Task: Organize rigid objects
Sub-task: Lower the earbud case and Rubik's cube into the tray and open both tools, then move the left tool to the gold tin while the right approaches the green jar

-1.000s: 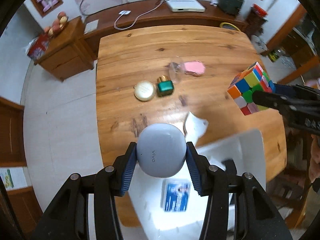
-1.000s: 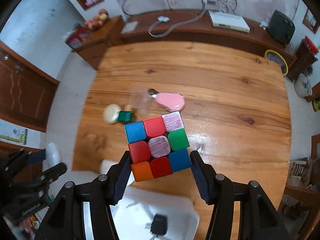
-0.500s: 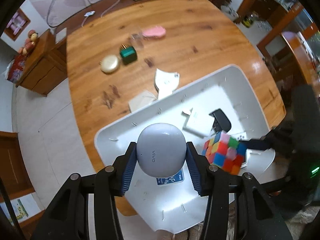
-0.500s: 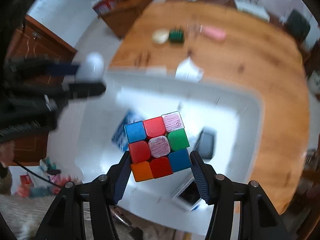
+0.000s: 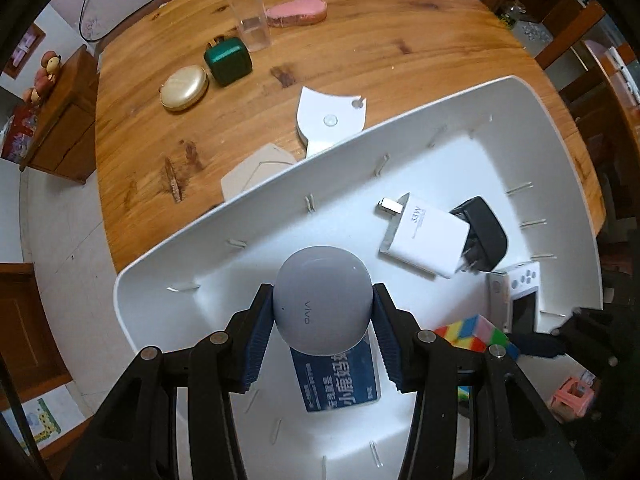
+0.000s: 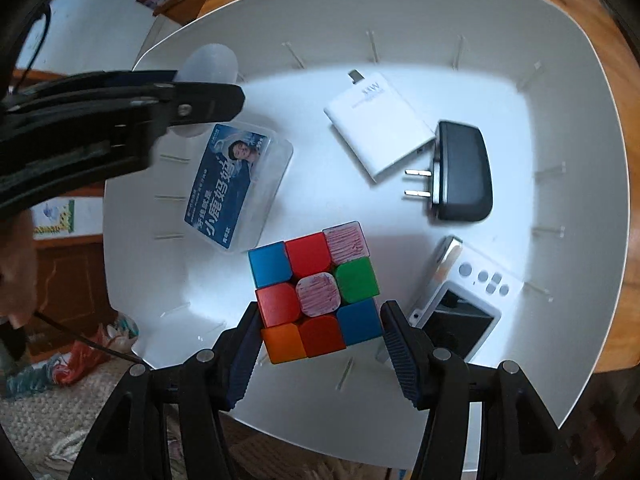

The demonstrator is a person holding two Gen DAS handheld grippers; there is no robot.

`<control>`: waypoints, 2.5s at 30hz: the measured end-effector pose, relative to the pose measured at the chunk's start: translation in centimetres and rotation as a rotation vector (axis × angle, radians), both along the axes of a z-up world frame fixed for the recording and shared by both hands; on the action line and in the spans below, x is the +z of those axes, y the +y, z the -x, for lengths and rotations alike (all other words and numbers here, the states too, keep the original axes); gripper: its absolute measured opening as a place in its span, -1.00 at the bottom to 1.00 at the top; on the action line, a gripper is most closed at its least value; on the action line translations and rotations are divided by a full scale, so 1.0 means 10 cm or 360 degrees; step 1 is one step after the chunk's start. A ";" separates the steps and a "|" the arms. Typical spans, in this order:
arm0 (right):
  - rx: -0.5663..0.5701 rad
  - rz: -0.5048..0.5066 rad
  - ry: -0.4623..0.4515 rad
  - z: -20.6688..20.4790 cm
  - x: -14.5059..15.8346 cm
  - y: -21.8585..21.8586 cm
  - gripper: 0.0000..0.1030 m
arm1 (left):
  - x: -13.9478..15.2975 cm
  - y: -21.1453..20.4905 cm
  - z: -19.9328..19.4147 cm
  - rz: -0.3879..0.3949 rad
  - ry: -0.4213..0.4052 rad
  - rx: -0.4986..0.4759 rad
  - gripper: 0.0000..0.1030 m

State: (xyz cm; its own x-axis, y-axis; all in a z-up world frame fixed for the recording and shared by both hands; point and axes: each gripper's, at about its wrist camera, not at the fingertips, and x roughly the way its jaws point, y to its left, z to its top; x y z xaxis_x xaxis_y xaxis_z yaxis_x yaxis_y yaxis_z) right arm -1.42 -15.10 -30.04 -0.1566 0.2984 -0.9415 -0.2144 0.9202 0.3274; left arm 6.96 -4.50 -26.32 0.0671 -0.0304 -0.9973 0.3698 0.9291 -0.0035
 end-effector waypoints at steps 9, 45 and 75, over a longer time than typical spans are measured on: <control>-0.0141 0.0004 -0.0016 -0.07 0.08 -0.17 0.44 | -0.25 -0.14 0.01 -0.0088 0.0080 -0.0069 0.13; -0.0055 0.0248 -0.0292 -0.14 0.64 -0.21 0.44 | 0.68 -0.01 0.06 0.0118 -0.0136 0.0044 0.56; -0.0045 0.0251 -0.0590 -0.92 1.29 -0.30 0.44 | 1.46 0.96 -0.67 0.0056 -0.0392 0.0514 0.56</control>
